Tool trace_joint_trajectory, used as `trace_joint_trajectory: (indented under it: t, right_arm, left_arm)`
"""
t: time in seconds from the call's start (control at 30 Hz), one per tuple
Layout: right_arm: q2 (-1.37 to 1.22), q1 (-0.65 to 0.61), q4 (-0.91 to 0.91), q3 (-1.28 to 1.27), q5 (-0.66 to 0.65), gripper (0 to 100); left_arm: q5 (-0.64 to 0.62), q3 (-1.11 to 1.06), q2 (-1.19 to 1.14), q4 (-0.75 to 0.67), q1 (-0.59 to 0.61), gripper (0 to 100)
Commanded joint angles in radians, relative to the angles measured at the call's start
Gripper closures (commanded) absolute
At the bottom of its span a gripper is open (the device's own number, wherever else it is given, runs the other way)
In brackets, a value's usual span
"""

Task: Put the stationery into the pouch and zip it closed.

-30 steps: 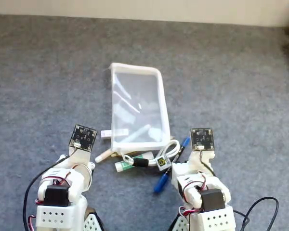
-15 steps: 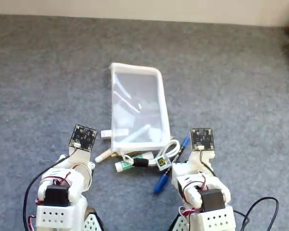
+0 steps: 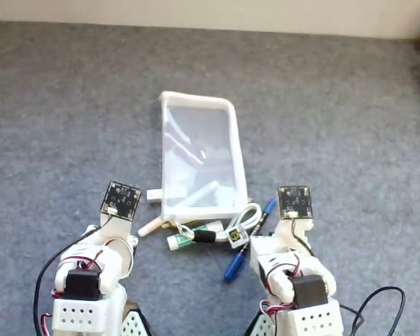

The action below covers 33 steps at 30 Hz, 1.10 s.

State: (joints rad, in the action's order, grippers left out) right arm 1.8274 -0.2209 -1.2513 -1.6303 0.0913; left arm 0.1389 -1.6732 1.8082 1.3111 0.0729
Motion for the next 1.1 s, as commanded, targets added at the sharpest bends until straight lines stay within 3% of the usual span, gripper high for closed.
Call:
trace_joint_trajectory:
  t: [0.0, 0.1, 0.23, 0.57, 0.87, 1.07]
  right_arm:
    - [0.01, 0.01, 0.07, 0.11, 0.008, 90.8]
    - [0.01, 0.01, 0.162, 0.128, -0.034, 90.8]
    - [0.01, 0.002, 0.209, 0.139, -0.287, 90.7]
    - [-0.016, -0.033, 0.125, 0.4, -0.331, 87.2]
    - [-0.487, -0.257, 0.036, 0.628, -0.333, 84.7]
    - [-0.748, -0.392, 0.039, 0.677, -0.333, 70.8]
  left_arm:
    - [-0.008, -0.022, 0.005, 0.009, -0.013, 99]
    - [-0.008, -0.022, 0.005, 0.009, -0.013, 99]
    - [-0.008, -0.022, 0.005, 0.009, -0.013, 99]
    - [-0.008, -0.022, 0.005, 0.009, -0.013, 99]
    - [-0.008, -0.022, 0.005, 0.009, -0.013, 99]
    - [-0.008, -0.022, 0.005, 0.009, -0.013, 99]
